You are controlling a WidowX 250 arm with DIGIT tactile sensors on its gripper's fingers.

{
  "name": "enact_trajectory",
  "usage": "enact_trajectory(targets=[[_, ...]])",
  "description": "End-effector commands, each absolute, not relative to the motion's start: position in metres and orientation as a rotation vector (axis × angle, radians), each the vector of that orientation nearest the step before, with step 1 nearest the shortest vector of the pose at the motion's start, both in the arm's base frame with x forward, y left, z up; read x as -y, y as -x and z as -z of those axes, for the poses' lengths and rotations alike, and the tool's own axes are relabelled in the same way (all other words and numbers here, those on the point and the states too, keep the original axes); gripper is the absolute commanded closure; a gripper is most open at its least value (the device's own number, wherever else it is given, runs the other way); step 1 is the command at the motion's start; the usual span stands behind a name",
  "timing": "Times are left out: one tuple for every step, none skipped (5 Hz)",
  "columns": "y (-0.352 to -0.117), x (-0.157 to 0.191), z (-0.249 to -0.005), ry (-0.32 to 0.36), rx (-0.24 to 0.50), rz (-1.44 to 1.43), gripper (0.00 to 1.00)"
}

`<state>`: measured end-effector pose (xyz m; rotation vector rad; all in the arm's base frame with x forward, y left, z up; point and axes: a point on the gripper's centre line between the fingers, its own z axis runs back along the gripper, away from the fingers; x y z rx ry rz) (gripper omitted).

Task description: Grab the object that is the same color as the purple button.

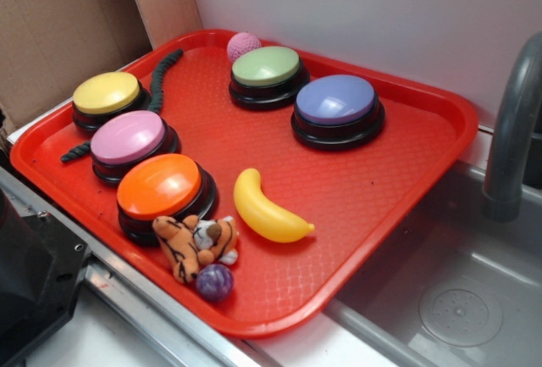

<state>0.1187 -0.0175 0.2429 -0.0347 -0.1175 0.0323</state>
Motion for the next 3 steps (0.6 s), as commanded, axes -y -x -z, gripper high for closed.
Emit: enact_trajectory(targets=[[-0.119, 0.018, -0.243, 0.035, 0.117, -0.032, 0.0], [-0.125, 0.032, -0.226, 0.136, 0.122, -0.143, 0.0], [-0.136, 0.05, -0.205, 0.158, 0.093, -0.223, 0.0]])
